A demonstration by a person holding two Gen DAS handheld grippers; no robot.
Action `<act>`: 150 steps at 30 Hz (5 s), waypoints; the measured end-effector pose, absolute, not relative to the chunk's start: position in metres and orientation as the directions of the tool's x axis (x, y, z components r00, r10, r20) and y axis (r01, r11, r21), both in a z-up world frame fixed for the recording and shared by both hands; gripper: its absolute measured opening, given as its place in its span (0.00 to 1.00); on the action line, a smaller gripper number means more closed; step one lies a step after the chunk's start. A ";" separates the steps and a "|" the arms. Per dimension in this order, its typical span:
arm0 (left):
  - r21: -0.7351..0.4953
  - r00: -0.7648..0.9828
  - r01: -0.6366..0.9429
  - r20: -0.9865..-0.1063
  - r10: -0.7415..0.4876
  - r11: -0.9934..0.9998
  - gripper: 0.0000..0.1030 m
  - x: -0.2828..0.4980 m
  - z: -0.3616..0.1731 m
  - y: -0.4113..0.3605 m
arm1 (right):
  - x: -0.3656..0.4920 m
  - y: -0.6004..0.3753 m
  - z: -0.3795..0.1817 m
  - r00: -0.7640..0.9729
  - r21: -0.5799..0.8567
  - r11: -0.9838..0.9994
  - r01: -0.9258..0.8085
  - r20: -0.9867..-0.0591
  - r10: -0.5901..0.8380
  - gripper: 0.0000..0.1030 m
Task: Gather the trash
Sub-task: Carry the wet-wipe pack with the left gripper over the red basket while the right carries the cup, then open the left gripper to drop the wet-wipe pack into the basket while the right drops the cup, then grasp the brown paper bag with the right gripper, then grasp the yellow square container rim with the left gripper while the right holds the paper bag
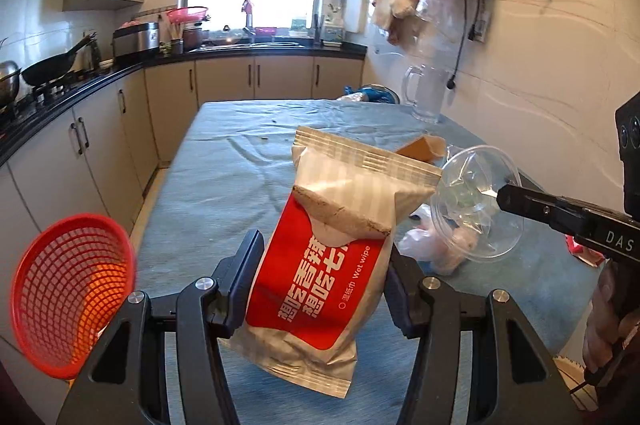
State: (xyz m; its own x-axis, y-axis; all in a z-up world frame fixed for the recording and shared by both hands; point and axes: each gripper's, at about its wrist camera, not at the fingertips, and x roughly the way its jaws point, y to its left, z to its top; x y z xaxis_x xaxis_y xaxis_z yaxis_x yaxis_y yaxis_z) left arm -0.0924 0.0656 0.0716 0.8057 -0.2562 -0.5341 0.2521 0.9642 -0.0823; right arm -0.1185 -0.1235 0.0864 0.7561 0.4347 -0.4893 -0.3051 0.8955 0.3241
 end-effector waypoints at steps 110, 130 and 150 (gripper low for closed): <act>-0.103 0.727 0.198 -0.652 -0.217 0.975 0.55 -0.034 0.066 0.061 | 0.023 -0.160 0.090 0.595 0.428 0.870 -0.243 -0.643 0.482 0.21; -0.116 0.702 0.193 -0.678 -0.220 0.974 0.55 -0.011 0.055 0.058 | 0.041 -0.143 0.065 0.618 0.289 0.929 -0.233 -0.693 0.371 0.03; -0.130 0.585 0.194 -0.780 -0.221 0.972 0.33 0.070 0.042 0.036 | -0.014 -0.166 0.090 0.696 0.441 0.854 -0.276 -0.521 0.494 0.02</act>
